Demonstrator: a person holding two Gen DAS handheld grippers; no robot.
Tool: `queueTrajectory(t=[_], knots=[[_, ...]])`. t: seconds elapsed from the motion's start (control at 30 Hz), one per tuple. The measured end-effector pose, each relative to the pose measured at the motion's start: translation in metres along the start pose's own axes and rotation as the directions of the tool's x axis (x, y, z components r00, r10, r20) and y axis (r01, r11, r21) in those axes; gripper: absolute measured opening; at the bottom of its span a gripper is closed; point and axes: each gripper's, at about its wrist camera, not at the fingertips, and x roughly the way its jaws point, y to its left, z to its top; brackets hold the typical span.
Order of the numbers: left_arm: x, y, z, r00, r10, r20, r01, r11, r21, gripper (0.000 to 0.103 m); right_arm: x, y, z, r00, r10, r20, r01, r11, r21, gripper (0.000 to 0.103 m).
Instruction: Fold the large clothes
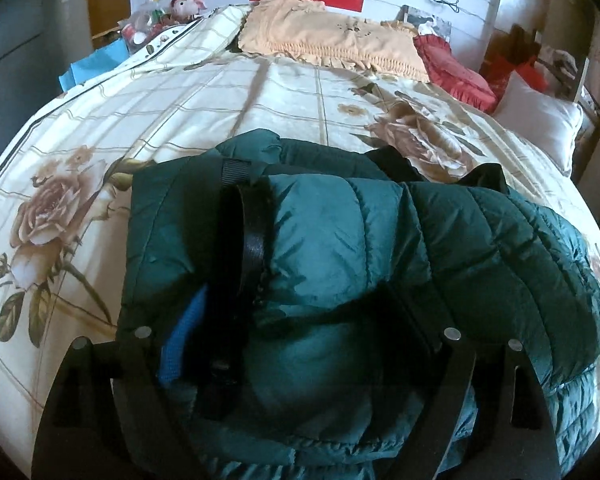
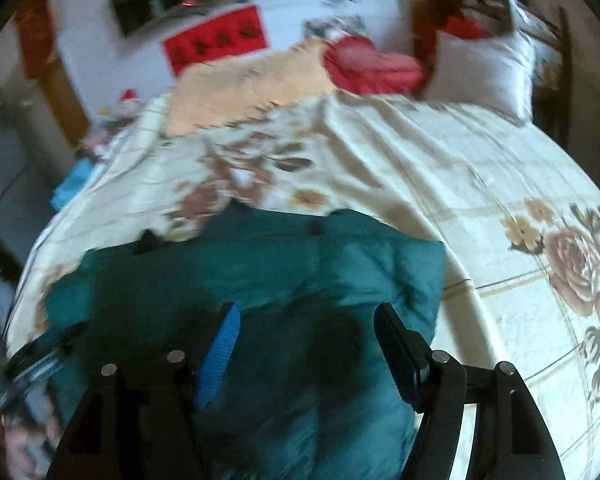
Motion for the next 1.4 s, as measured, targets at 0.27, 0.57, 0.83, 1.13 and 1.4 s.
queueTrajectory(t=[0.27,0.57,0.83,1.13,1.4], knots=[[-0.003,0.002,-0.003,1.000,-0.016,0.004,0.016,1.000,-0.015,0.086,0.031,0.037,-0.056,0.989,-0.099,-0.113,0.071,0.971,-0.228,0.068],[-0.005,0.002,-0.011,1.000,-0.023,0.021,0.023,1.000,-0.016,0.086,-0.028,0.017,-0.054,0.998,-0.067,-0.004,0.065,0.986,-0.154,0.068],[-0.005,0.001,-0.015,0.999,-0.015,0.034,0.015,1.000,-0.011,0.088,0.015,-0.025,-0.046,0.977,-0.186,-0.106,0.177,0.980,-0.085,0.068],[-0.003,0.002,-0.015,0.999,-0.021,0.038,0.022,1.000,-0.012,0.088,-0.017,-0.026,-0.043,0.985,-0.169,-0.045,0.168,0.986,-0.019,0.069],[-0.003,0.001,-0.016,0.999,-0.020,0.042,0.020,1.000,-0.010,0.088,-0.011,0.061,-0.028,1.000,0.004,-0.008,-0.004,0.994,-0.111,0.069]])
